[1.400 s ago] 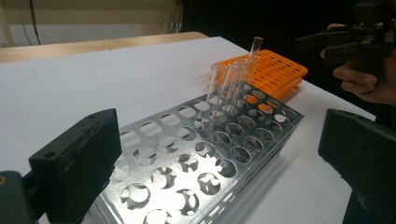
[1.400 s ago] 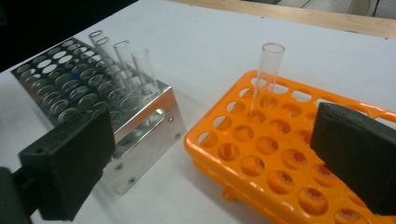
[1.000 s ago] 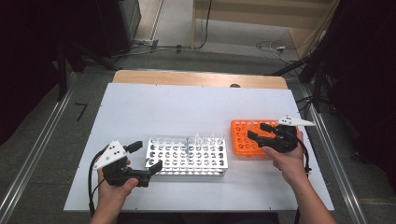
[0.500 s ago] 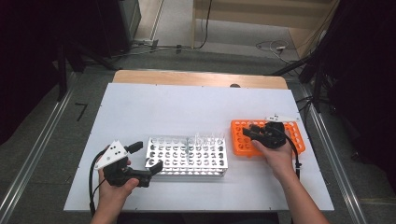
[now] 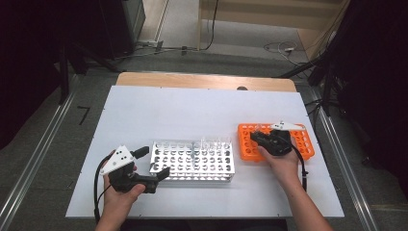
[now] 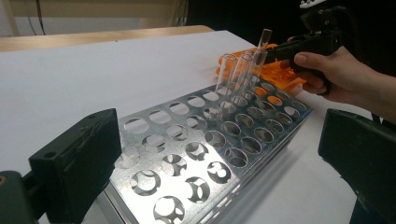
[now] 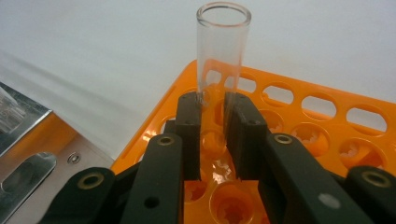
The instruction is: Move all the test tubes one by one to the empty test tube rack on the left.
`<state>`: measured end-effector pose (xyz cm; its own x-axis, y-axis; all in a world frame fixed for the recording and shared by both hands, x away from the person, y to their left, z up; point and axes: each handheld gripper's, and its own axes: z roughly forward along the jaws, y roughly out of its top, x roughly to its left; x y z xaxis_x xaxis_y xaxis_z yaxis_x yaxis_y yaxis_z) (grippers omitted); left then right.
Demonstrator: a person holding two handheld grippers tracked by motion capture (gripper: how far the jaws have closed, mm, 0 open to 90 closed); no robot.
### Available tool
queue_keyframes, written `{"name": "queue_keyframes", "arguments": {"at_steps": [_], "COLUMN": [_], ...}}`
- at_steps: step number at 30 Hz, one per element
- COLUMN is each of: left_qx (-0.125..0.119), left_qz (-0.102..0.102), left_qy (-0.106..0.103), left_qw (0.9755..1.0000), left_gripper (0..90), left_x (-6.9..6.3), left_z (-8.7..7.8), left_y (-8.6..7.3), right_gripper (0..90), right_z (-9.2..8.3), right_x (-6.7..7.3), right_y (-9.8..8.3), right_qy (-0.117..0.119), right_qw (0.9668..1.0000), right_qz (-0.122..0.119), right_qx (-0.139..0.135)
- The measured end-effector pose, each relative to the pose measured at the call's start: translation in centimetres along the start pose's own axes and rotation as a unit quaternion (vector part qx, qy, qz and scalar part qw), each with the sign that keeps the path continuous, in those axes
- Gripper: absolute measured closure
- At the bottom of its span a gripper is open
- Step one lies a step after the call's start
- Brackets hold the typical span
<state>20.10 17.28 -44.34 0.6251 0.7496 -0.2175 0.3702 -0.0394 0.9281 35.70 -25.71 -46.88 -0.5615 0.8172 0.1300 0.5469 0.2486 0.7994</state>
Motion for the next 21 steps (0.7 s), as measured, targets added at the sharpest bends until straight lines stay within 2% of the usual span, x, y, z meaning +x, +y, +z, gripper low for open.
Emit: {"name": "queue_keyframes", "arguments": {"at_steps": [5,21], "left_qx": [0.001,0.002], "left_qz": [0.002,0.007], "left_qy": [-0.002,-0.004], "left_qw": [1.0,1.0], "left_gripper": [0.0,0.0], "left_x": [-0.1,-0.4], "left_z": [0.1,0.3], "left_y": [0.0,0.1], "right_gripper": [73.9,73.9], "right_z": [-0.3,-3.3], "right_x": [-0.1,-0.1], "right_y": [0.0,0.9], "right_qy": [0.002,0.021], "right_qw": [1.0,0.9986], "right_qz": [0.003,-0.002], "right_qx": [-0.008,-0.049]}}
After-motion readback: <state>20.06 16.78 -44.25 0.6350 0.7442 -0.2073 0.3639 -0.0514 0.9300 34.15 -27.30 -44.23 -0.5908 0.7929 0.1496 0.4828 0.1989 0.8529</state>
